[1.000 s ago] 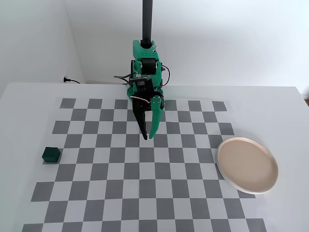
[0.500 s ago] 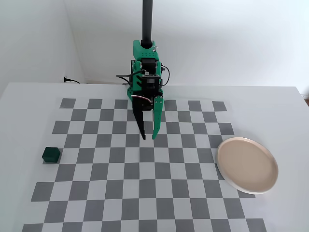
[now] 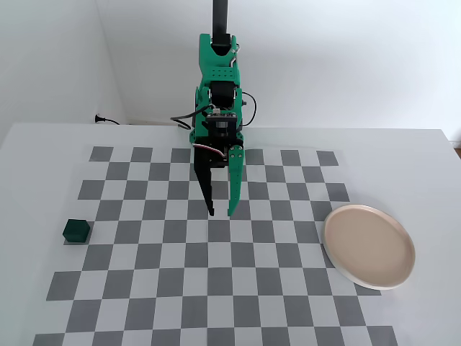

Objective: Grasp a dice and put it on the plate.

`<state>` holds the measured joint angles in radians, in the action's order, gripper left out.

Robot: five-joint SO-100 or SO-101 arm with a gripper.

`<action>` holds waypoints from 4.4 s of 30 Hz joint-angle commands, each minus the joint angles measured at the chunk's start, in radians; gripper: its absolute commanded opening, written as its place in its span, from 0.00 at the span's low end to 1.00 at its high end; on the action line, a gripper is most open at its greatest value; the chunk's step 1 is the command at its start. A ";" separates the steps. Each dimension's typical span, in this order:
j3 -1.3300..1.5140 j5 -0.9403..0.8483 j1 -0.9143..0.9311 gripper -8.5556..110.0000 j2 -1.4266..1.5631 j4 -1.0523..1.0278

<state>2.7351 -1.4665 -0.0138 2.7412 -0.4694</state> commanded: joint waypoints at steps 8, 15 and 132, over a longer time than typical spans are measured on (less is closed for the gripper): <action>-0.195 -0.012 0.069 0.13 -0.110 0.066; -0.281 -0.003 0.138 0.13 -0.219 0.103; -0.755 0.014 0.828 0.25 -1.195 0.267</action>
<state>2.0617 -1.4527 0.8130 1.5309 -0.2117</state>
